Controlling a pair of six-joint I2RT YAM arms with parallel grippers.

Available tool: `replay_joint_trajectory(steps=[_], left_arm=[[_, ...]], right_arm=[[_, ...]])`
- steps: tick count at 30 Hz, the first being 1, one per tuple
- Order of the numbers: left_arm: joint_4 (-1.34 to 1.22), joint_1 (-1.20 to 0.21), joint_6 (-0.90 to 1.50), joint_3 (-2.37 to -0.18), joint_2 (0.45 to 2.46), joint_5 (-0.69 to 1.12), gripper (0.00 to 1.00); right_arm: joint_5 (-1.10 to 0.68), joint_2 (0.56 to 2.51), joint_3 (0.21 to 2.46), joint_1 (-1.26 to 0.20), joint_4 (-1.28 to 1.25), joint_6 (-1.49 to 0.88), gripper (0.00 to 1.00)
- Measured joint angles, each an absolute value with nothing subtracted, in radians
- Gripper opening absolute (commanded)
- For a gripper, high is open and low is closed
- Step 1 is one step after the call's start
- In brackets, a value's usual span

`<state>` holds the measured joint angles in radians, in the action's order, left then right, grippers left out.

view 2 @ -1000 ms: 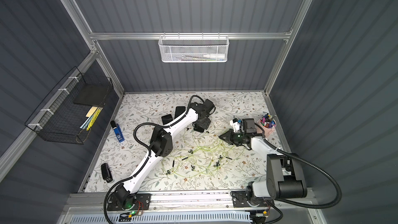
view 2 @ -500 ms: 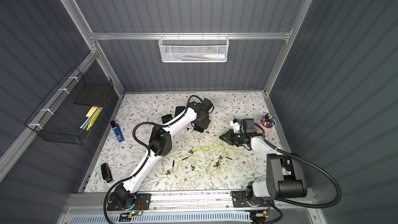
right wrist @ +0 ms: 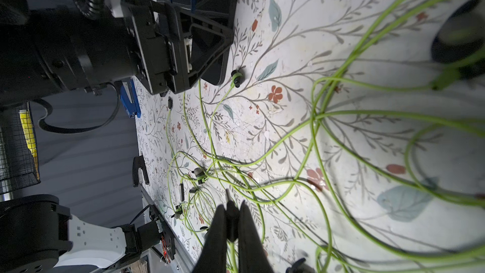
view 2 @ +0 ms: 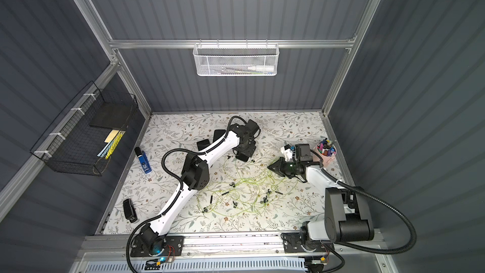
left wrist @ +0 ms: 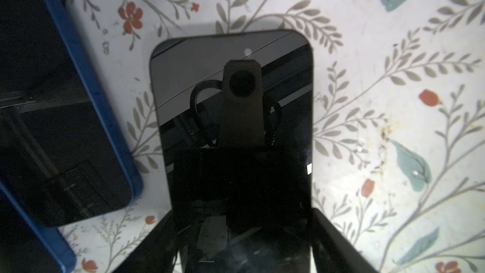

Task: Plug wired earphones into phones
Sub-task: Pick up the phone at the center of the board, then insert the wired earphone into the phone.

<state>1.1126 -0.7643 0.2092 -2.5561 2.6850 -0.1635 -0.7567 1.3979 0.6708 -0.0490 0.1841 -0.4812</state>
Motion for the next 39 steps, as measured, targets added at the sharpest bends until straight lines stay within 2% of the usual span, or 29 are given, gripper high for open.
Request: replay_joint_trajectory(steps=[7, 12, 19, 23, 26, 30, 34, 39], left_arm=[[0.967, -0.753, 0.249, -2.320, 2.545, -0.129, 0.57], [0.847, -0.744, 0.353, -2.156, 2.450, -0.034, 0.55], [0.670, -0.706, 0.523, -1.944, 2.284, 0.039, 0.43], [0.484, -0.648, 0.691, -1.710, 2.075, 0.106, 0.27], [0.348, -0.587, 0.835, -1.556, 1.930, 0.154, 0.18], [0.266, -0.527, 0.997, -1.464, 1.819, 0.161, 0.06], [0.204, -0.515, 1.217, -1.360, 1.725, 0.178, 0.00], [0.160, -0.515, 1.478, -1.212, 1.657, 0.206, 0.00]], right_arm=[[-0.758, 1.403, 0.707, -0.054, 0.206, -0.474, 0.00], [-0.776, 1.432, 0.751, -0.056, 0.203, -0.463, 0.00], [-0.782, 1.449, 0.801, -0.099, 0.213, -0.424, 0.00], [-0.777, 1.449, 0.816, -0.150, 0.215, -0.403, 0.00], [-0.771, 1.449, 0.829, -0.202, 0.190, -0.393, 0.00], [-0.754, 1.449, 0.831, -0.274, 0.092, -0.392, 0.00], [-0.678, 1.448, 0.832, -0.365, -0.009, -0.381, 0.00], [-0.502, 1.404, 0.788, -0.485, -0.158, -0.363, 0.00]])
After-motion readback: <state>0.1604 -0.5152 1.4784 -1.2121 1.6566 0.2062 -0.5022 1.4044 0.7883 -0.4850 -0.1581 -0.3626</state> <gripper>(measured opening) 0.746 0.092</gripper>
